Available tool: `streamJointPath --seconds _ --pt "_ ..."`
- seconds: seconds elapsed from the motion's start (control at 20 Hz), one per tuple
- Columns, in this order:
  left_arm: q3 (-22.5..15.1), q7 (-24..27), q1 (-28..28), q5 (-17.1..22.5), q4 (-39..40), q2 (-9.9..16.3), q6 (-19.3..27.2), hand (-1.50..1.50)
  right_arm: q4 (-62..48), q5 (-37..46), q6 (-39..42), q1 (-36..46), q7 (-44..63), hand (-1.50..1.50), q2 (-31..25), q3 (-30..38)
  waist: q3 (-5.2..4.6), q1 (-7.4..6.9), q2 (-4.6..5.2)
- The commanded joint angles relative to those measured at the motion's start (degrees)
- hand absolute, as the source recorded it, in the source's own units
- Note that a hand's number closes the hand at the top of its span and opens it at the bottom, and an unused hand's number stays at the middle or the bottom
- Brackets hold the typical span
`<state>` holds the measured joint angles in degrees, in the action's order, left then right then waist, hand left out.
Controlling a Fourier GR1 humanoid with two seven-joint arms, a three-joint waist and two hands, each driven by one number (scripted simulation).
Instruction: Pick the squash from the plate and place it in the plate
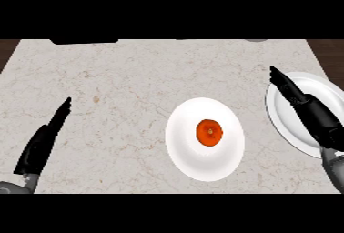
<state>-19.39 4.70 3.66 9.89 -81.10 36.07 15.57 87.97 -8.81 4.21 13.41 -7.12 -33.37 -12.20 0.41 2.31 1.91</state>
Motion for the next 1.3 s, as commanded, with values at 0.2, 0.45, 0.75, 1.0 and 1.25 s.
streamJointPath --seconds 0.2,0.45,0.75,1.0,1.25 --pt "2.2 -2.1 7.5 2.2 -0.9 -5.4 1.2 0.00 -2.8 -0.8 -26.1 5.3 11.5 -1.50 23.6 2.3 -0.47 -2.73 -1.55" --pt "0.8 -4.6 8.4 3.4 -1.2 -8.3 1.4 0.00 -9.2 25.1 -32.5 7.2 22.0 1.50 13.6 -8.6 -0.92 -3.65 -1.65" --pt "1.5 -7.7 11.2 3.0 -1.7 -9.1 1.9 0.00 -17.8 37.8 -52.5 4.9 26.1 -1.50 32.9 -17.4 -0.47 -3.05 -1.96" --pt "4.6 -6.2 12.9 3.8 2.9 -9.3 0.5 0.00 -18.3 57.2 -56.5 4.7 40.1 -1.50 33.2 -21.6 -0.59 -1.56 -2.30" --pt "3.3 -8.6 11.0 2.4 0.2 -10.6 1.5 0.00 -5.1 71.5 -39.9 6.1 58.5 -1.50 32.1 -19.9 -0.57 -1.11 -2.62"
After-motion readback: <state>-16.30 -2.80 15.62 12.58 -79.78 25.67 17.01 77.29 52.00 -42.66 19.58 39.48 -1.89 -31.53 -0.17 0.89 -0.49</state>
